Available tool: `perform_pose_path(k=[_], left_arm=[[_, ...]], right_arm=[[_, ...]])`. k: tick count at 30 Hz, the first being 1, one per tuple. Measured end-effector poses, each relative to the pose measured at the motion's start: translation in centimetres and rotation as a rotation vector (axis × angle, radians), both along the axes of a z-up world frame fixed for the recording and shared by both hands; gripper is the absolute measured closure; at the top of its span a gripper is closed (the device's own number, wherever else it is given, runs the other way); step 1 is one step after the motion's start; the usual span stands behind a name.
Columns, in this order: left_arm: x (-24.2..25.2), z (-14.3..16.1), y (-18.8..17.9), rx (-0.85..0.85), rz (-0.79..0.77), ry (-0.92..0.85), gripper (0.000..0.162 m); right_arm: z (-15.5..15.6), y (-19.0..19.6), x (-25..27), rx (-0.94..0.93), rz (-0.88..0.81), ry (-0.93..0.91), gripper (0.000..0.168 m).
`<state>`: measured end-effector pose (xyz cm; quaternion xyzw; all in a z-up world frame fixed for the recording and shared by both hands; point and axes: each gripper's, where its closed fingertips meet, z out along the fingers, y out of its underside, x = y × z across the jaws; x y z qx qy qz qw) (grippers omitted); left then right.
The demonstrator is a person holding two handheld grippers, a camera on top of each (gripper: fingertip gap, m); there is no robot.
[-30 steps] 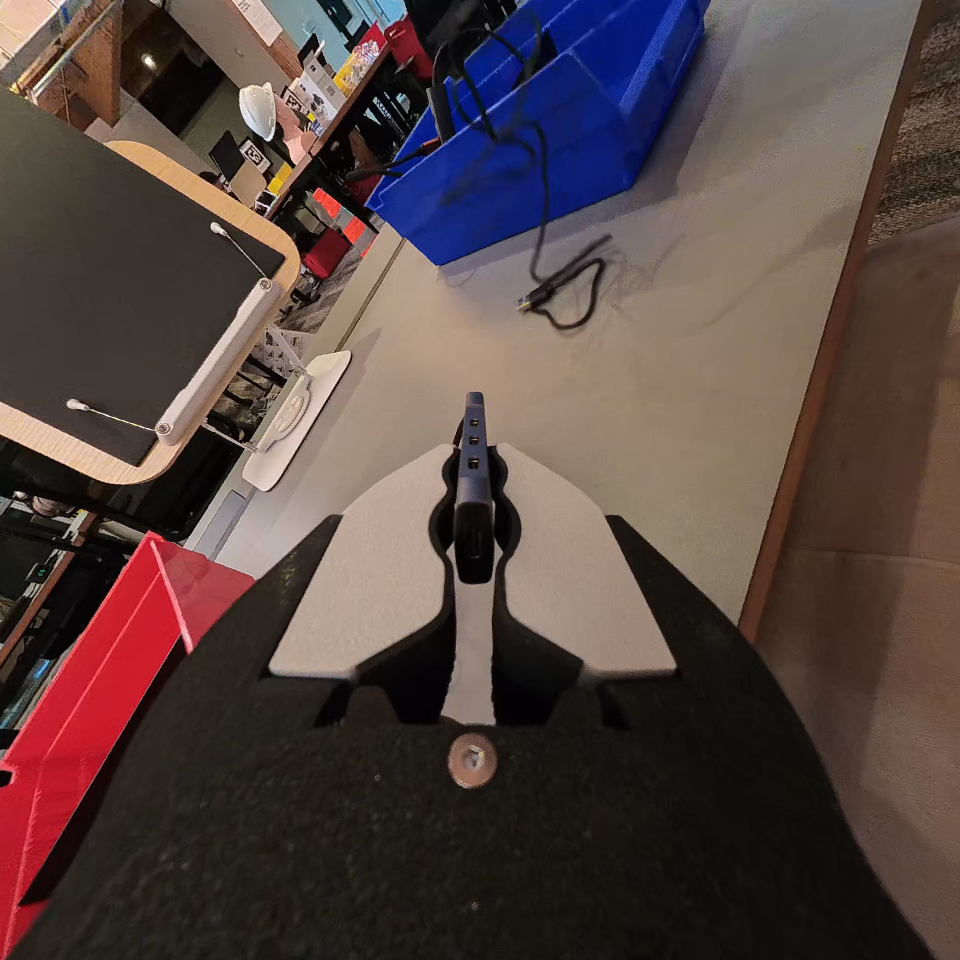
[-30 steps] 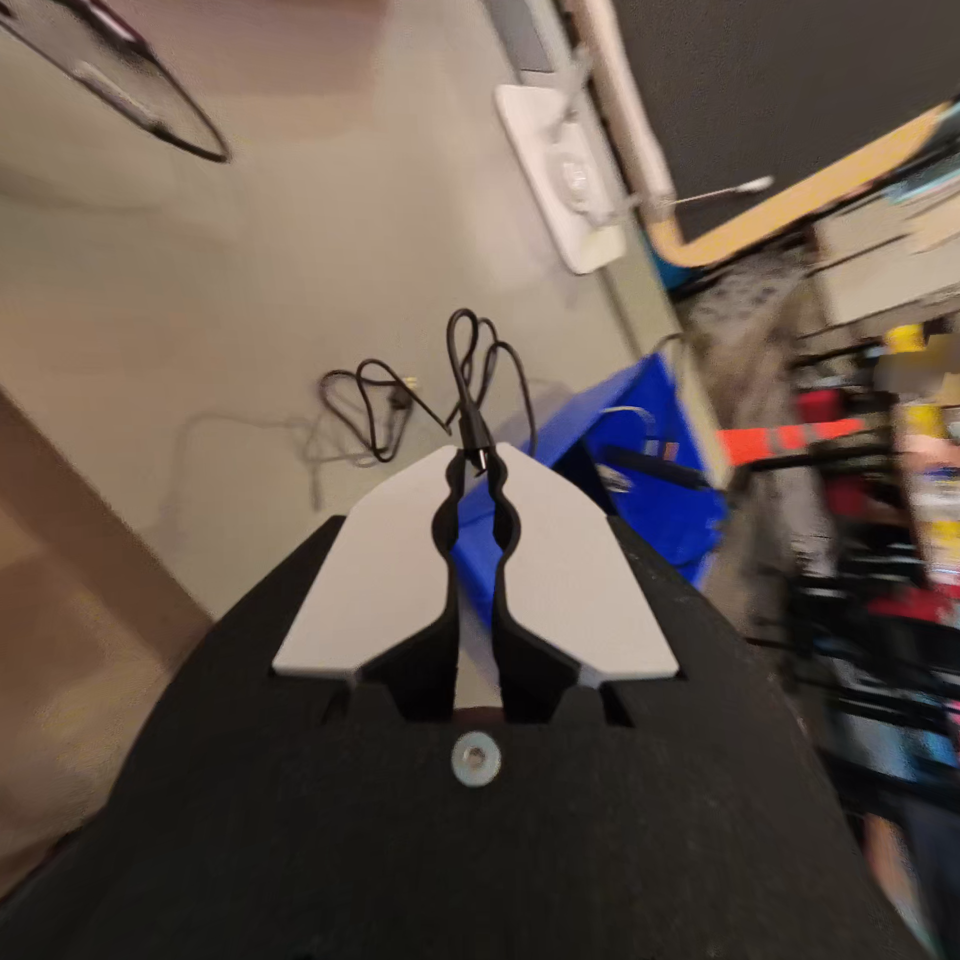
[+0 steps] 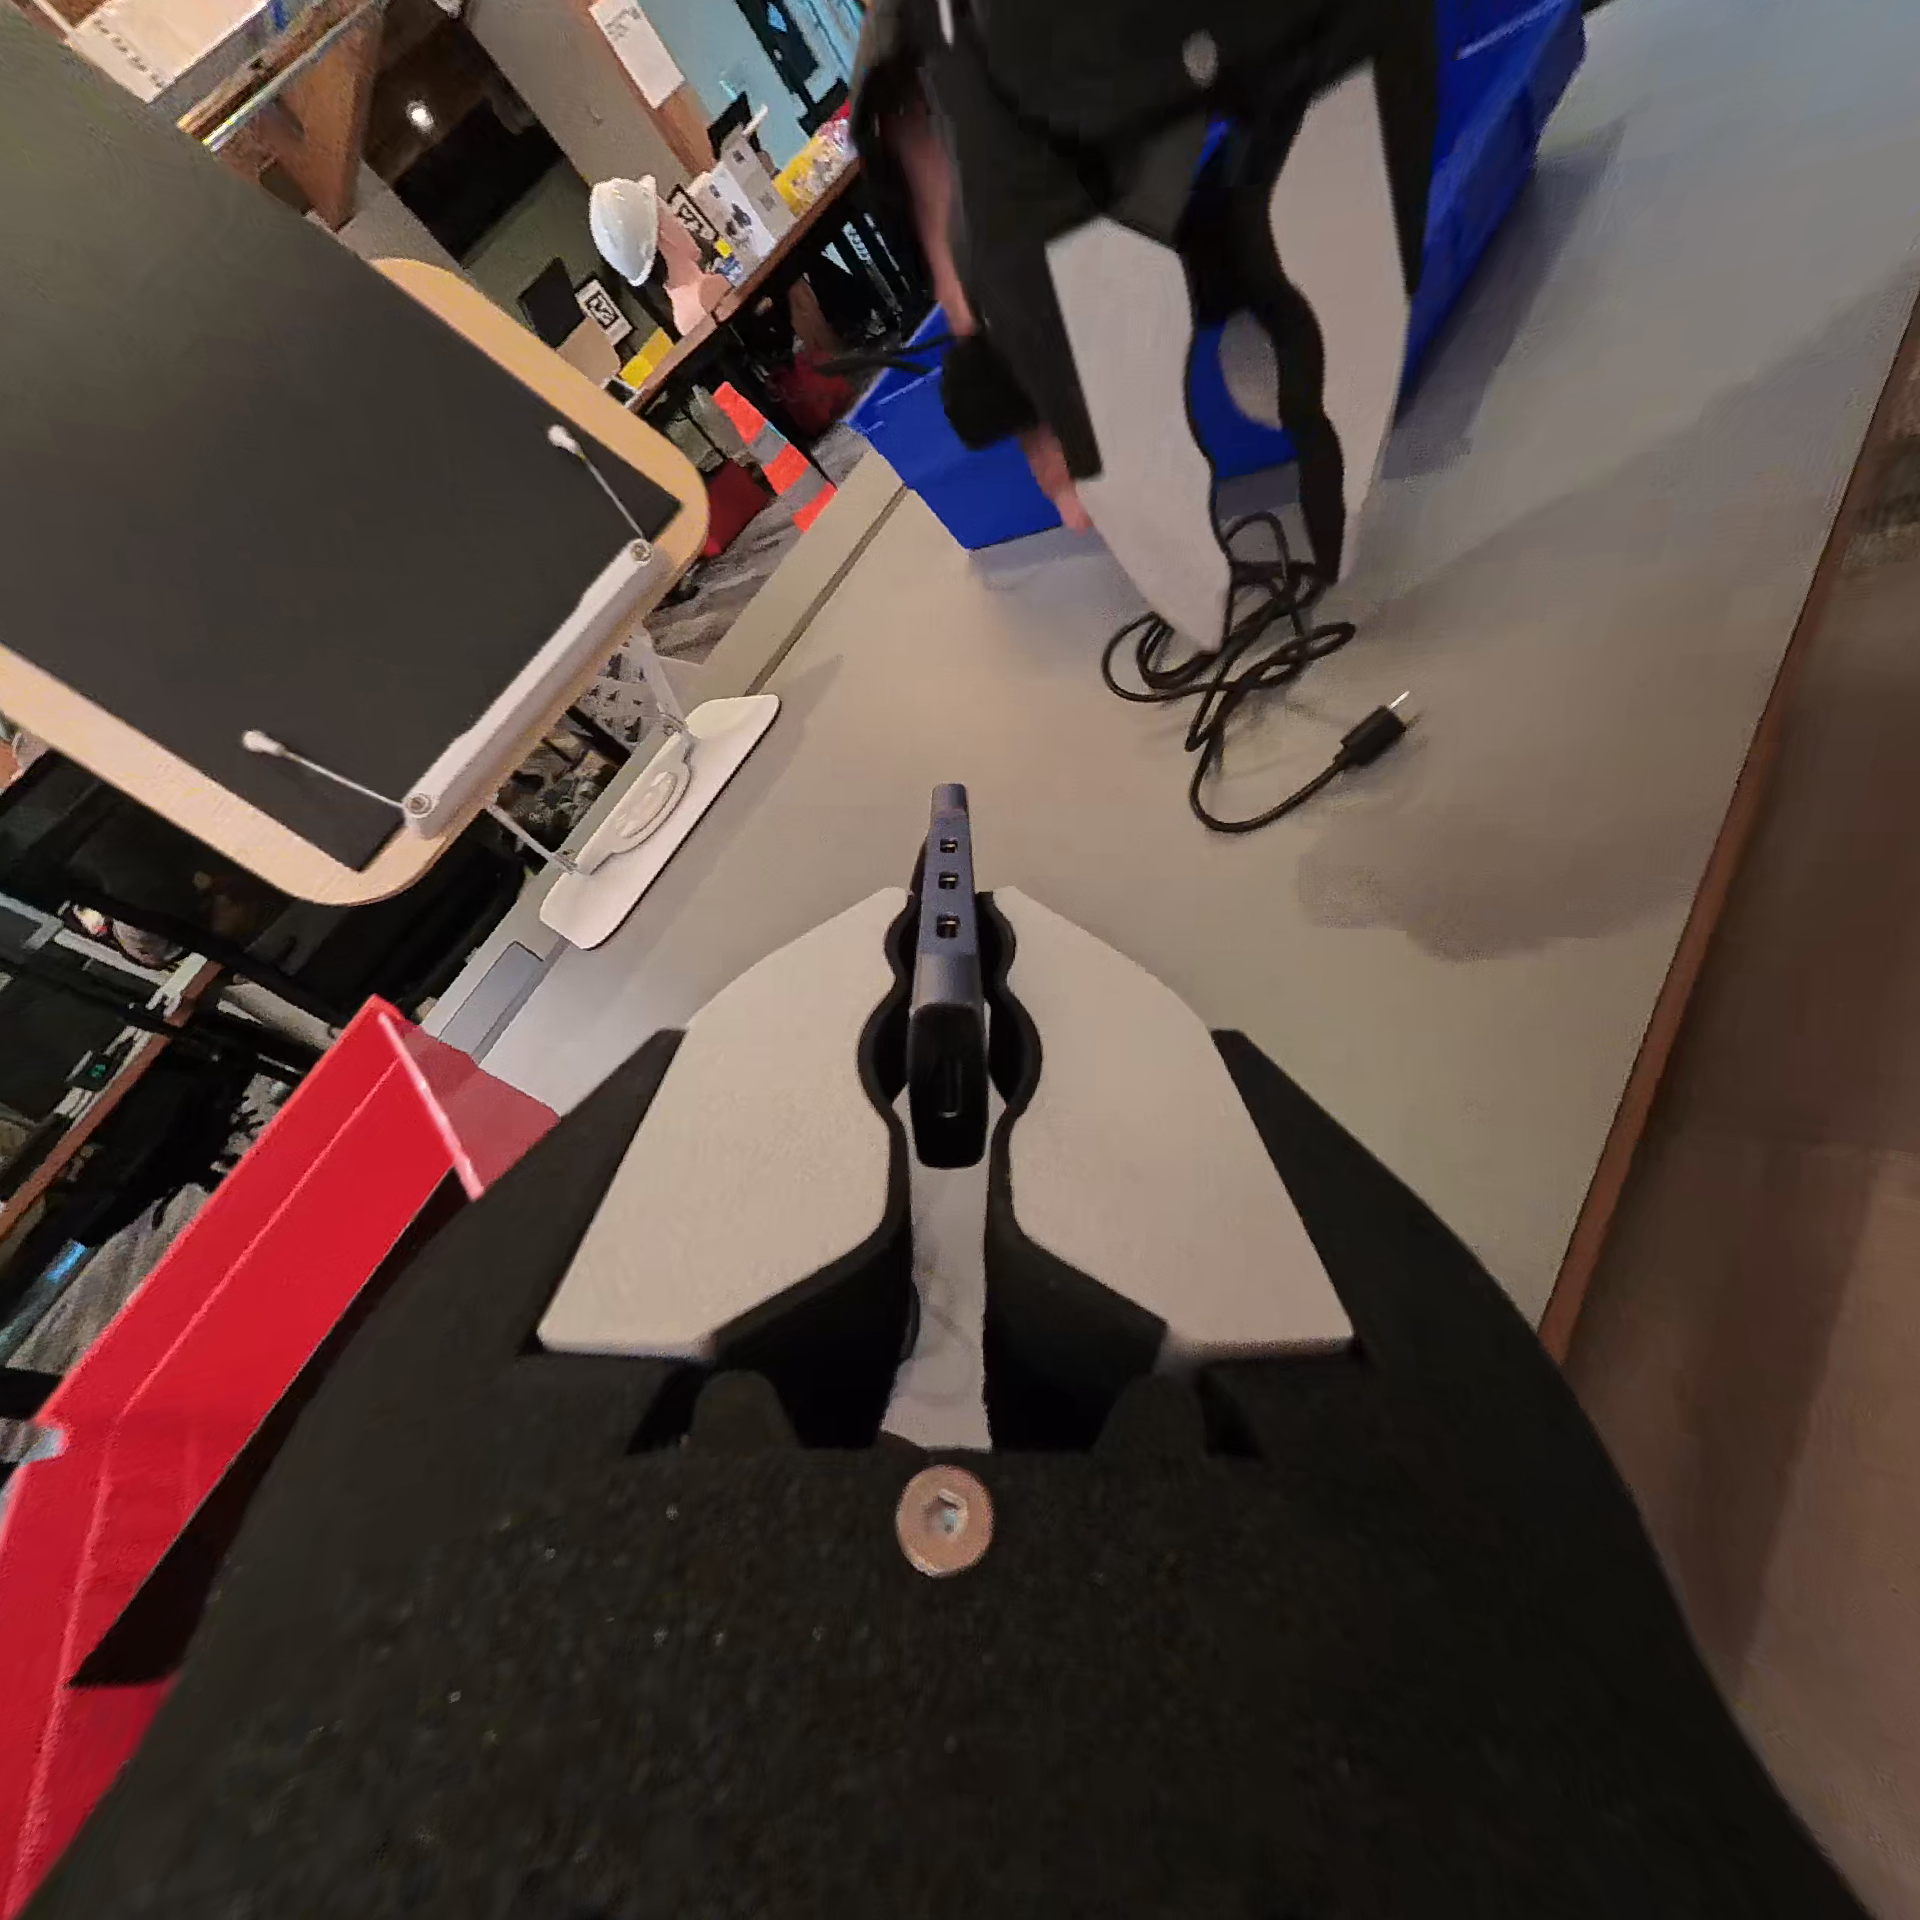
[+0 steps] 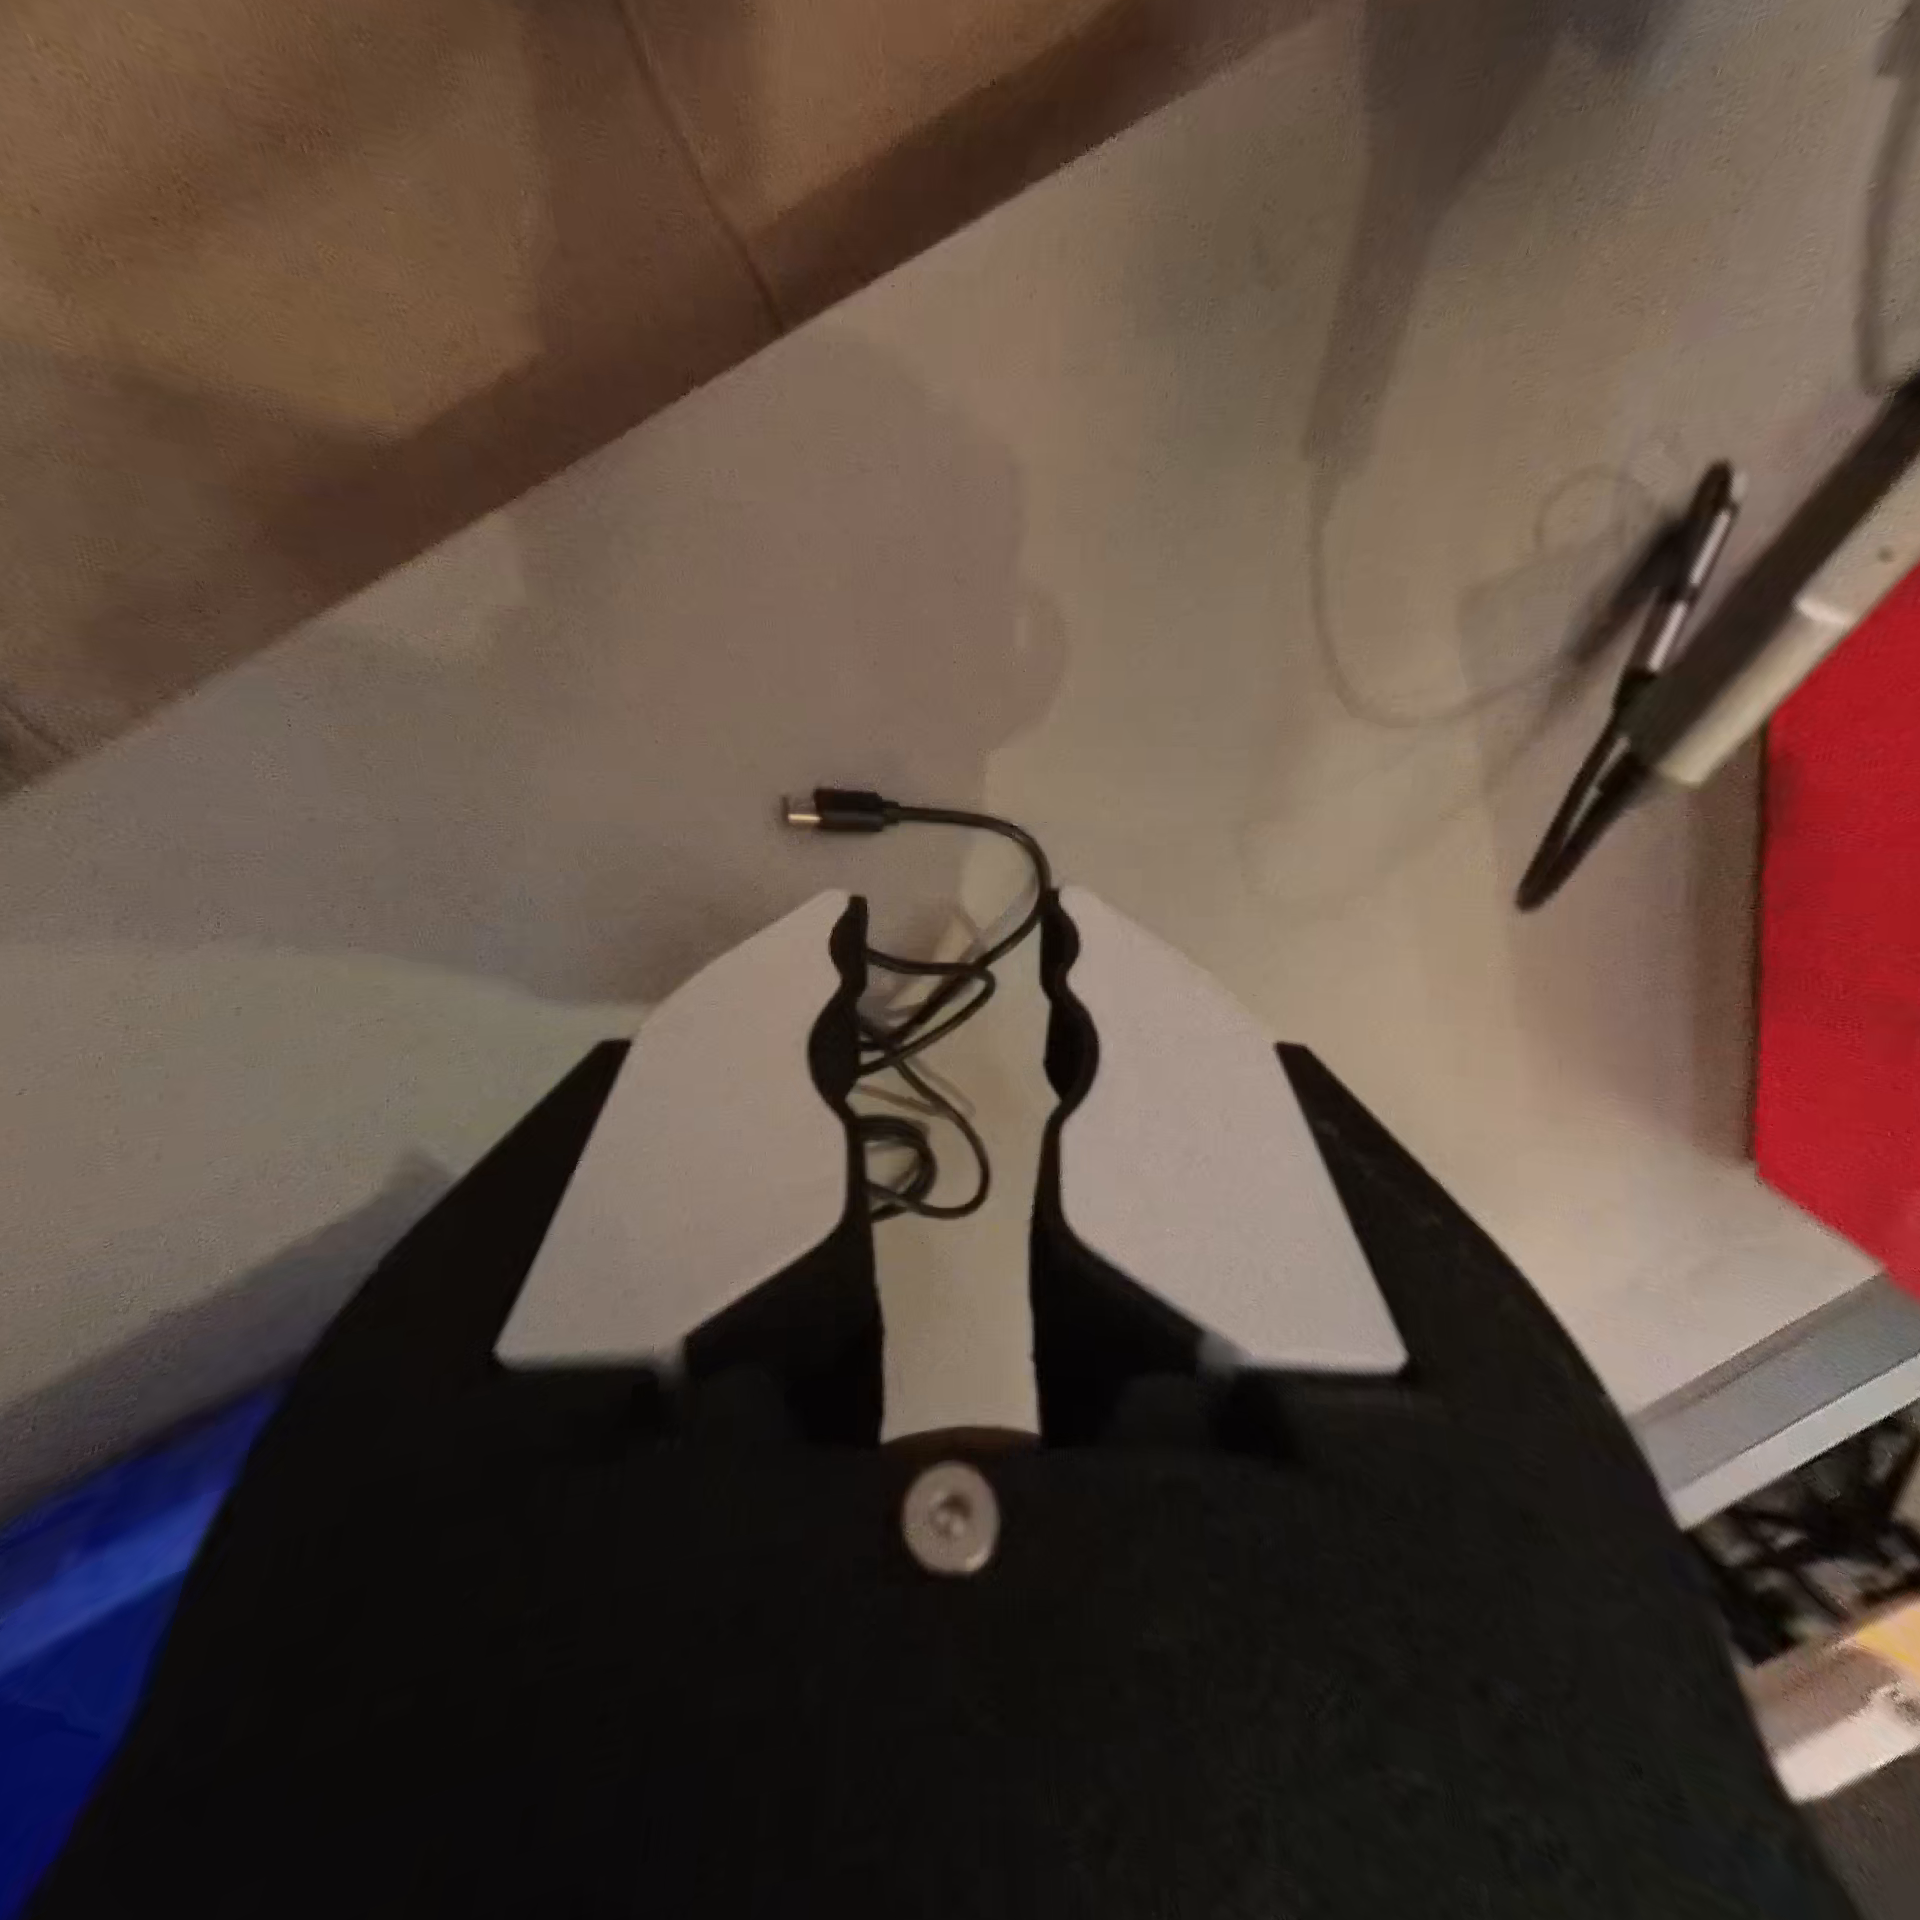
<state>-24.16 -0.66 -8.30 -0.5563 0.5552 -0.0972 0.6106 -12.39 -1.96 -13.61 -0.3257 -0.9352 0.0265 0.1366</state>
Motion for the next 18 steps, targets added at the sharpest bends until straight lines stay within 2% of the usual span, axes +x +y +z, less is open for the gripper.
perform_pose_path(k=[4, 7, 15, 18], left_arm=[[-0.5, -0.5, 0.0, -0.020, 0.013, -0.009, 0.153], [-0.7, -1.1, -0.4, -0.031, 0.014, 0.001, 0.153], [-1.6, -0.2, -2.2, -0.027, 0.005, -0.034, 0.153], [-1.9, -0.8, -2.2, -0.022, 0.016, -0.002, 0.153]], right_arm=[[-2.2, -0.3, 0.4, -0.013, 0.299, -0.066, 0.140], [-3.6, -1.6, 0.7, -0.077, 0.438, -0.080, 0.140], [-5.3, -1.2, 0.3, -0.227, 0.497, -0.051, 0.145], [-5.7, -0.9, 0.7, -0.180, 0.524, -0.032, 0.144]])
